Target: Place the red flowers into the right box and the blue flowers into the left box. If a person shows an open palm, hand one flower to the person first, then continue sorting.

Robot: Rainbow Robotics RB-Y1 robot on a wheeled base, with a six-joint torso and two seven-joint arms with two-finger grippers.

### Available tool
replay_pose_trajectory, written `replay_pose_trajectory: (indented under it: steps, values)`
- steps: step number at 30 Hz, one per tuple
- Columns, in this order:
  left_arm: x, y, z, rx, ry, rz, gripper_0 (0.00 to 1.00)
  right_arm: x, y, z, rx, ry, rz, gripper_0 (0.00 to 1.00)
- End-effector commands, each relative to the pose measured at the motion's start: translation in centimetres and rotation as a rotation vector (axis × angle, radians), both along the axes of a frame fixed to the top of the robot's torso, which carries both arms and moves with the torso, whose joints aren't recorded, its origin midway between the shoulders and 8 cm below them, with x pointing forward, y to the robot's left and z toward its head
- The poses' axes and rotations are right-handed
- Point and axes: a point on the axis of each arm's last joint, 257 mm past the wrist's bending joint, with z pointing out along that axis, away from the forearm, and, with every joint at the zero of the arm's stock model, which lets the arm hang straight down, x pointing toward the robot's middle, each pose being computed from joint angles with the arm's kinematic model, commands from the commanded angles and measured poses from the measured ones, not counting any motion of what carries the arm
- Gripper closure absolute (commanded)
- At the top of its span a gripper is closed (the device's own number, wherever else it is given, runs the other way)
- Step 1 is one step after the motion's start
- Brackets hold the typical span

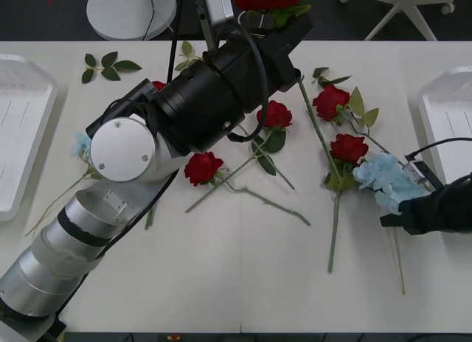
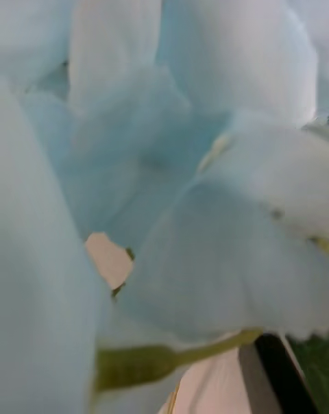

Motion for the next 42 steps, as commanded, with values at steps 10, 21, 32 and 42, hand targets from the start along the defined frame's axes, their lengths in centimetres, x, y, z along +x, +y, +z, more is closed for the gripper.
replay_pose_trajectory:
  steps: [10,21,32,42]
  values:
    - [-1.0,-1.3,2.9,-0.051,-0.023,-0.037,1.0,-1.4,-1.3,10.9,-0.009,-0.08,0.267,0.0]
    - [-1.0,-1.3,2.9,-0.051,-0.023,-0.037,1.0,-4.1,5.6,20.1,0.099,-0.277,0.612,0.0]
    - [-1.0,-1.3,2.9,-0.051,-0.023,-0.037,1.0,-4.6,14.4,25.7,0.292,-0.475,0.661,0.0]
    - [-1.0,-1.3,2.9,-0.051,-0.023,-0.037,1.0,-3.4,19.6,24.9,0.362,-0.507,0.655,0.0]
